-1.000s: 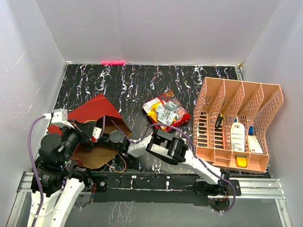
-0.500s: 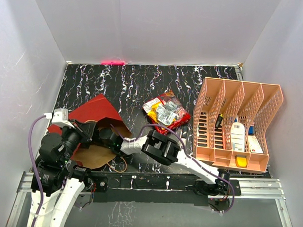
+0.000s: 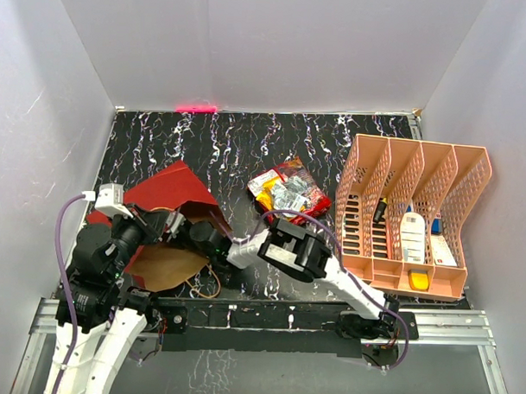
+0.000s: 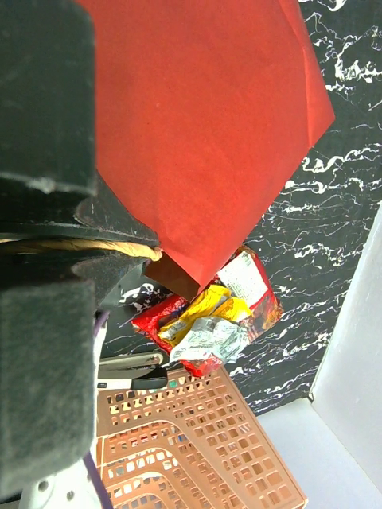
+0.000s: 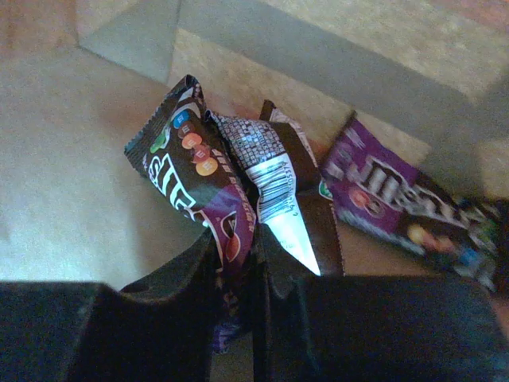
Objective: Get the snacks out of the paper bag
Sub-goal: Adjust the snack in the paper bag.
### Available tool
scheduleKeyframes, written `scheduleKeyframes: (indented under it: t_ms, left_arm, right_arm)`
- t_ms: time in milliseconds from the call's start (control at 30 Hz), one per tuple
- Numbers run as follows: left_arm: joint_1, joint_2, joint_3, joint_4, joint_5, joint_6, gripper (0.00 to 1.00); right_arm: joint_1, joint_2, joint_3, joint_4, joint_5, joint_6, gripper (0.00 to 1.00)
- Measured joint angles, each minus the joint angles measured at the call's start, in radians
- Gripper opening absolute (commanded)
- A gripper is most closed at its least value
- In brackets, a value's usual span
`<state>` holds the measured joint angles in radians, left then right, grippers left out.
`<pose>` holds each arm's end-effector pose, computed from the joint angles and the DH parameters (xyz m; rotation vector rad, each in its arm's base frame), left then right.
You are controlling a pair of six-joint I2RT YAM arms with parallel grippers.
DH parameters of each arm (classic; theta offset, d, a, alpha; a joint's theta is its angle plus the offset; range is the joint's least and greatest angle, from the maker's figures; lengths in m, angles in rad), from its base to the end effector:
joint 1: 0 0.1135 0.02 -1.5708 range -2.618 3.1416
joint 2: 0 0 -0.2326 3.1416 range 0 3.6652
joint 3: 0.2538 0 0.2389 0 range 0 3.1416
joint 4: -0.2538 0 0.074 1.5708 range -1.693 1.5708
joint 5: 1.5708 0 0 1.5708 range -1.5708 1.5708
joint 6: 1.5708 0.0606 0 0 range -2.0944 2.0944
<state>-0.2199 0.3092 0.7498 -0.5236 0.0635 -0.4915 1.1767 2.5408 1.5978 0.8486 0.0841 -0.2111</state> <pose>0.1124 -0.0291 0.3260 -0.1795 1.6779 -0.5908 0.2082 0.4874 0.0804 -1.0410 1.3535 0.6571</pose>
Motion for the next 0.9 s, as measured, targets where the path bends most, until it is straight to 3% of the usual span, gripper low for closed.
scheduleKeyframes:
  t_ms: [300, 333, 567, 633, 900]
  left_arm:
    - [0.000, 0.006, 0.000, 0.000, 0.000, 0.000, 0.00]
    - [0.000, 0.006, 0.000, 0.000, 0.000, 0.000, 0.00]
    - [0.000, 0.006, 0.000, 0.000, 0.001, 0.000, 0.00]
    - [0.000, 0.006, 0.000, 0.000, 0.001, 0.000, 0.00]
    - [0.000, 0.004, 0.000, 0.000, 0.001, 0.000, 0.00]
  right_arm:
    - [0.008, -0.256, -0.410, 0.069, 0.102, -0.005, 0.09]
    - [0.013, -0.276, -0.440, 0.069, 0.112, -0.006, 0.14]
    - [0.064, -0.374, -0.582, 0.082, 0.136, -0.049, 0.83]
    - [0.073, -0.402, -0.631, 0.116, 0.109, -0.087, 0.97]
    - [0.060, -0.427, -0.684, 0.208, -0.026, -0.263, 1.00]
